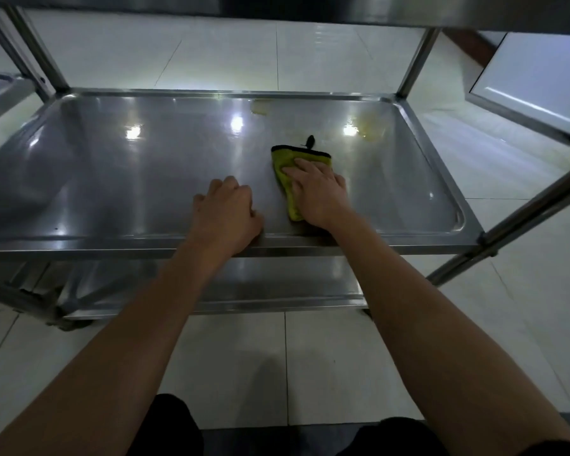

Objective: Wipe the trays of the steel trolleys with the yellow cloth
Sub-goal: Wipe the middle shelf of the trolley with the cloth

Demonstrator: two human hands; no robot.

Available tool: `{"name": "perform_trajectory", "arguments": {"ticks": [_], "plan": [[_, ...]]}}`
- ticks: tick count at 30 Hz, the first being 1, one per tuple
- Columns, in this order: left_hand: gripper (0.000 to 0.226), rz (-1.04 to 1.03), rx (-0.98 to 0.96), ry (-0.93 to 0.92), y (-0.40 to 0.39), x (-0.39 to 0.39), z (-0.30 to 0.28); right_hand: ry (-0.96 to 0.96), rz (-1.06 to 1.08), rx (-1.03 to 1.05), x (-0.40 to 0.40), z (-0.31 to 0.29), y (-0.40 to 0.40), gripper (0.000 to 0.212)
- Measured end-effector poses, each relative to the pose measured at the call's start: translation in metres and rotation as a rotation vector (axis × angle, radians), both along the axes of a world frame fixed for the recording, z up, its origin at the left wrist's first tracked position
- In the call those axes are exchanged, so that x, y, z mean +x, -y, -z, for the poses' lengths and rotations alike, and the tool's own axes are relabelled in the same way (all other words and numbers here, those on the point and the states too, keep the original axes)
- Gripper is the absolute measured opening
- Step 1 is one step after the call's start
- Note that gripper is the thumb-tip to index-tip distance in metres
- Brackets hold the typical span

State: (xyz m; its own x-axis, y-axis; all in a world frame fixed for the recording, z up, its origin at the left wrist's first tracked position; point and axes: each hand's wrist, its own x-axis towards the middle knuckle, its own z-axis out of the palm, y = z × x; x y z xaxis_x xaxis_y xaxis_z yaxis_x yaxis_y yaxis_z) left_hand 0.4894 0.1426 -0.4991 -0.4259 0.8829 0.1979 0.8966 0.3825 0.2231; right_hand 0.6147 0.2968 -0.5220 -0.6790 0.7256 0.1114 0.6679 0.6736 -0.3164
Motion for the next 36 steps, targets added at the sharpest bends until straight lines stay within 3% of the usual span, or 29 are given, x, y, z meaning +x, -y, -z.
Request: {"name": "perform_trajectory", "arguments": {"ticks": [4,12,15,26,31,36], "plan": [[0.032,0.133,-0.072,0.013,-0.019,0.011,-0.001,-0.011,0.064,-0.021,0.039,-0.004,-0.022,0.043],[0.028,0.038,-0.081,0.027,-0.027,0.013,0.002,0.087,0.255,-0.040,0.147,-0.016,-0.079,0.048],[0.028,0.013,-0.061,0.078,-0.027,0.011,0.003,0.025,0.371,-0.077,0.175,-0.020,-0.097,0.047],[0.044,0.150,-0.166,0.088,-0.022,-0.023,-0.008,0.078,0.348,-0.002,0.145,-0.014,-0.086,0.049],[0.049,0.020,-0.131,0.002,0.002,-0.057,-0.004,0.081,0.270,-0.011,0.085,-0.009,-0.068,0.049],[0.055,0.034,-0.149,-0.002,0.009,-0.058,0.003,0.075,0.124,0.005,0.008,-0.006,-0.042,0.046]]}}
